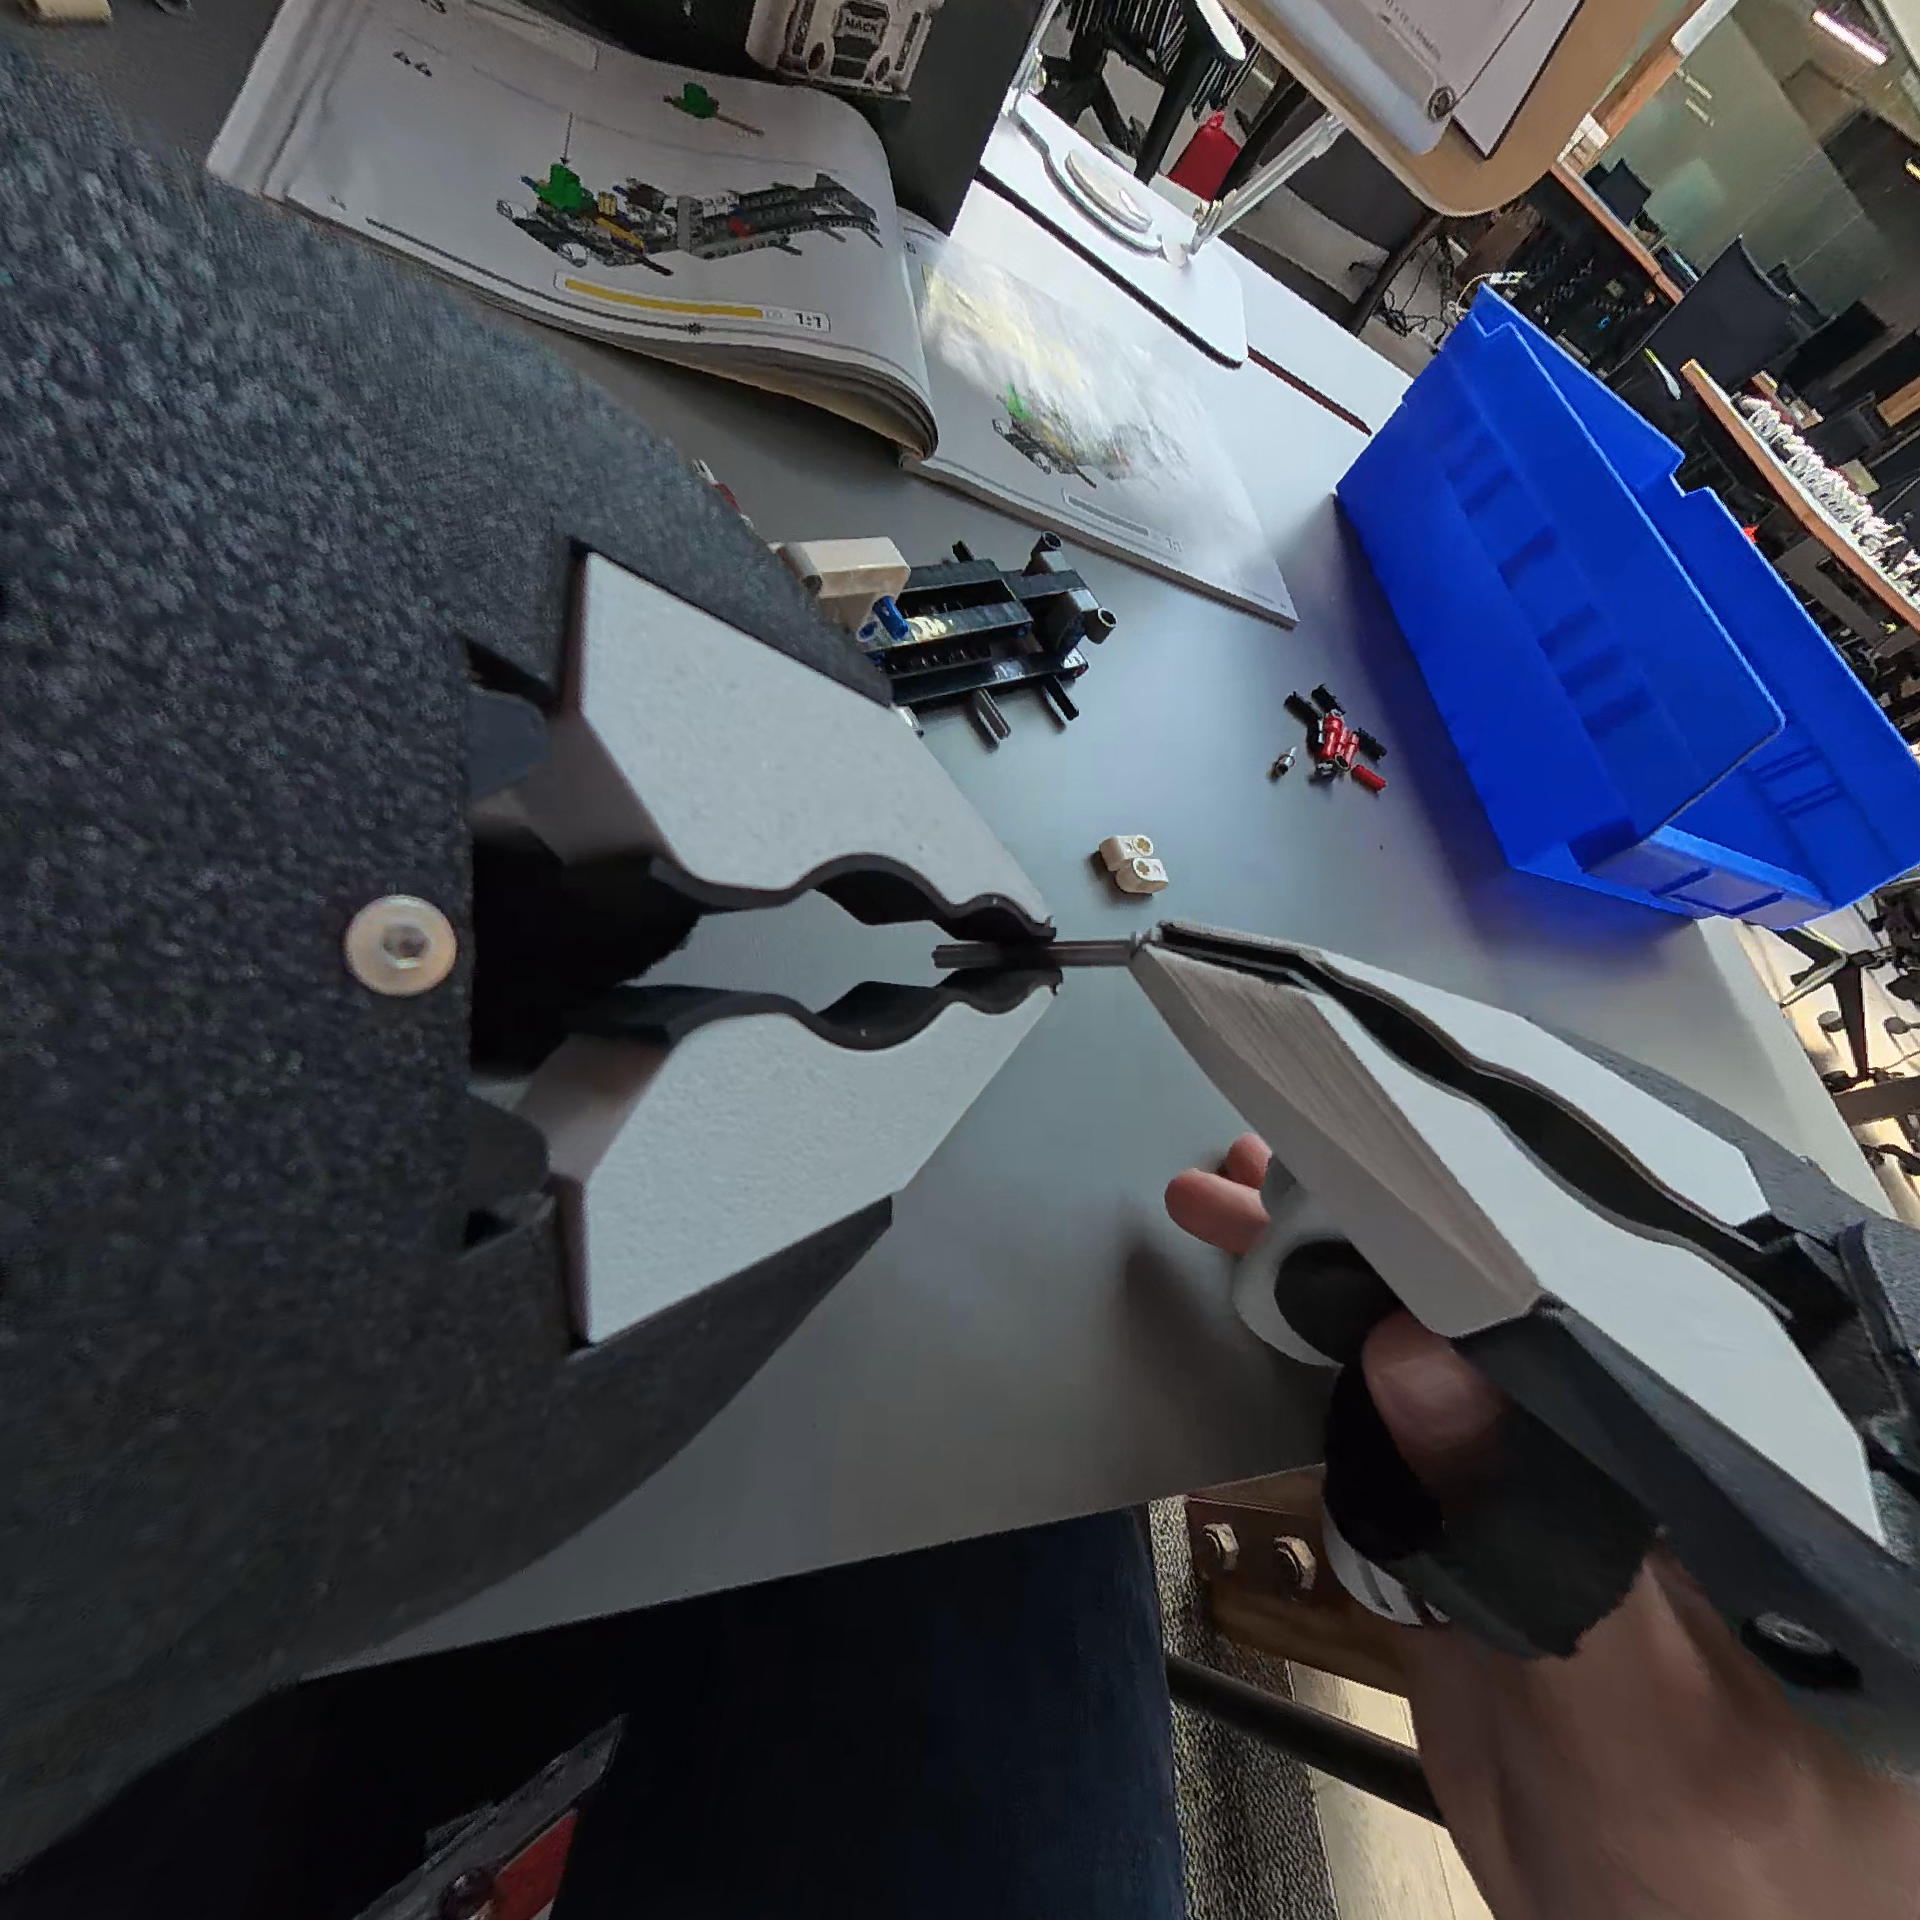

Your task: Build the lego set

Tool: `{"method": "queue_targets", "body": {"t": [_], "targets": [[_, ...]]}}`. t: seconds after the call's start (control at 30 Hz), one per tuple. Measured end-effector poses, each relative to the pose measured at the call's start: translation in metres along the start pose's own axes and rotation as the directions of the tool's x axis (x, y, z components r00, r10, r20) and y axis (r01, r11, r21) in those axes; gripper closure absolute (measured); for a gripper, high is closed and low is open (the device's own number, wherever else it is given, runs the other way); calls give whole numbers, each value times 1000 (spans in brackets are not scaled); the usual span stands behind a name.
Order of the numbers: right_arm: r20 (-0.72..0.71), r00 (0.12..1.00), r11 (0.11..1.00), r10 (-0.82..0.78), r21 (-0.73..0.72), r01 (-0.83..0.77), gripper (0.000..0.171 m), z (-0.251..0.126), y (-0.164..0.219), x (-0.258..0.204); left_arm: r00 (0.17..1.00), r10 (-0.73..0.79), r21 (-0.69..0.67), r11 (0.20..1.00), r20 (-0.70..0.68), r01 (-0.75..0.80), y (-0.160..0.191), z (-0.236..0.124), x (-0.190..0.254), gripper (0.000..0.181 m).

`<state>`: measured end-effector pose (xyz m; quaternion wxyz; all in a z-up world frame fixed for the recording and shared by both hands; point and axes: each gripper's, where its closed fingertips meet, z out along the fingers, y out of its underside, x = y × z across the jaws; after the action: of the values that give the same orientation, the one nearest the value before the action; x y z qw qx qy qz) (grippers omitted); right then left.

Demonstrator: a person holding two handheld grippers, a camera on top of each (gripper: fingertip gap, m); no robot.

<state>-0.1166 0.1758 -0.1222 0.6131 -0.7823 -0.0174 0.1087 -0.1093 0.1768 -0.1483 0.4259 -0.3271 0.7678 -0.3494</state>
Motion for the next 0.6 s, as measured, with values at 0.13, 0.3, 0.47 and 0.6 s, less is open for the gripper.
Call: {"method": "queue_targets", "body": {"t": [0.13,0.3,0.47,0.6], "targets": [[-43,999,1000,-11,13,11,166,1,1,-2,999,27,-11,1000,21,-27,2,0,-1,179],[-66,993,995,-99,-2,99,166,-1,8,-2,997,-10,-34,999,-75,7,5,2,7,179],[-80,992,995,-101,-7,101,166,0,11,-3,993,-29,-55,998,-111,23,8,4,10,179],[-99,984,989,-150,-17,149,166,1,13,-2,985,-71,-71,996,-159,60,9,4,12,179]]}}
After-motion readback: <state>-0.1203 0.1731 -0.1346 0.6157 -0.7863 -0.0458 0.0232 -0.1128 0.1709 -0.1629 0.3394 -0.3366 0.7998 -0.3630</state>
